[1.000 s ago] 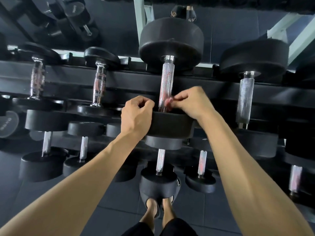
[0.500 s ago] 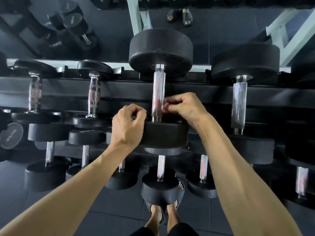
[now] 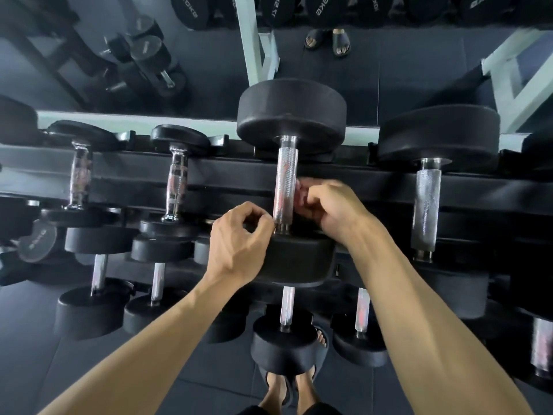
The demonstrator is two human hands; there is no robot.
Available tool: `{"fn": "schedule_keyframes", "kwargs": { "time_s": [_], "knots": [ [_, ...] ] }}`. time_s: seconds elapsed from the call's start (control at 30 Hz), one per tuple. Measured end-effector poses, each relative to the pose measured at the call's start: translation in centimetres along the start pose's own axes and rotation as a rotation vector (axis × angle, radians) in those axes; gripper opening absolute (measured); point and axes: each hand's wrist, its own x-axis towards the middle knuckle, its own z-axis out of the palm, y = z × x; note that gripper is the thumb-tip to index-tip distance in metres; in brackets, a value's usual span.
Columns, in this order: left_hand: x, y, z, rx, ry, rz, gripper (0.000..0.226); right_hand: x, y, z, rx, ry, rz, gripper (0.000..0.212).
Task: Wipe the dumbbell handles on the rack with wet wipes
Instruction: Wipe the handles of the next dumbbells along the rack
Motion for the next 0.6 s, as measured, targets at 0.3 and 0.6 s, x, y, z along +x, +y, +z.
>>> {"fn": "schedule_keyframes", "kwargs": {
  "time_s": [0.3, 0.6],
  "knots": [
    [-0.2, 0.1, 0.0, 0.005, 0.004, -0.007, 0.02, 1.2, -0.6, -1.5, 0.195, -0.243, 0.118, 0.063],
    [-0.2, 0.3, 0.0, 0.018, 0.013, -0.026, 0.019, 0.0, -1.1, -1.9, 0.068, -0.35, 0.153, 0.101]
  ]
}}
